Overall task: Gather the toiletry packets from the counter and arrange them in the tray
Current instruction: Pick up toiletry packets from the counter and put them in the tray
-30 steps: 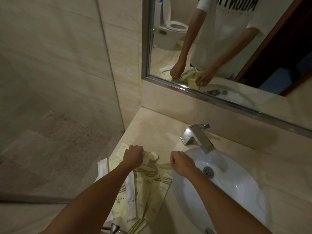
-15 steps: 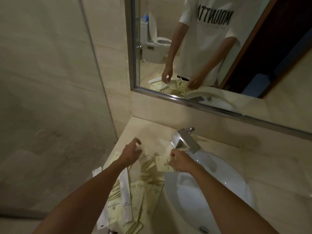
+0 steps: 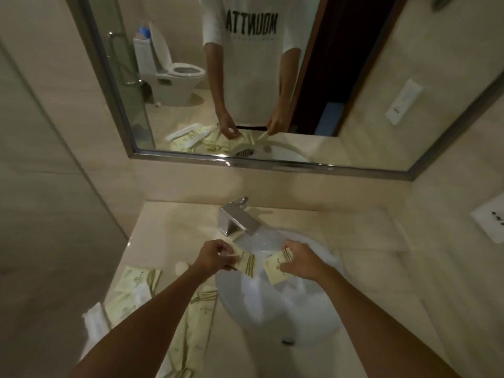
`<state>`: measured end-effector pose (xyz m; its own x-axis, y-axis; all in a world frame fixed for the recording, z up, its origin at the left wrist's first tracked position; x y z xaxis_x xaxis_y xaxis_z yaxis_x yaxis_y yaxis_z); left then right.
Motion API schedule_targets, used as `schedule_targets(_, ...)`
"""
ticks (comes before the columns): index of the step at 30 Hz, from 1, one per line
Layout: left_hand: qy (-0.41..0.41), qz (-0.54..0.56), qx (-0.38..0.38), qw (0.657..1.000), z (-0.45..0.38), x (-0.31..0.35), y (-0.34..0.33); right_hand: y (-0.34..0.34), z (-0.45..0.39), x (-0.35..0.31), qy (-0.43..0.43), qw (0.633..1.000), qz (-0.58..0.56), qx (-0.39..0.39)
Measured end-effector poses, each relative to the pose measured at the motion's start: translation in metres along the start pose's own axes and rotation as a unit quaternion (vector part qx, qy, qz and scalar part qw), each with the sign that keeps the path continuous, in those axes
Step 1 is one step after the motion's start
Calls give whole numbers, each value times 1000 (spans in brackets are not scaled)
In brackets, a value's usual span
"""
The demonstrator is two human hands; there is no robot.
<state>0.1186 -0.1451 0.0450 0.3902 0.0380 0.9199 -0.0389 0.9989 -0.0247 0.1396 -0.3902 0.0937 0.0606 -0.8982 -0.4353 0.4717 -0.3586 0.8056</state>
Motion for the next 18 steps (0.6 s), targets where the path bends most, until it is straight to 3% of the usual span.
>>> schedule_targets(7, 49, 121, -65, 989, -2, 3, -91, 19, 26, 117, -85, 995, -43, 21)
schedule_targets(11, 101, 114, -118, 981, -6, 2, -141, 46, 42, 155, -101, 993, -48, 47)
schedule_targets(18, 175, 155, -80, 969, -15, 4, -220, 78, 49, 233, -142, 985, -62, 80)
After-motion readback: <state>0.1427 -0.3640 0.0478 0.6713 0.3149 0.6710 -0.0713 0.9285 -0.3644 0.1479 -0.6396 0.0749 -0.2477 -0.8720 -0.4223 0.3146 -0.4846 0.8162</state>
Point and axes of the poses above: each hand's wrist, its own z-axis away from the middle knuckle, its own y-axis out of the back of the hand, x = y × z, the point moved 4 cm from there along -z, towards the middle knuckle, and after that the axes turned 8 degrees about z, right-handed, at the moved point
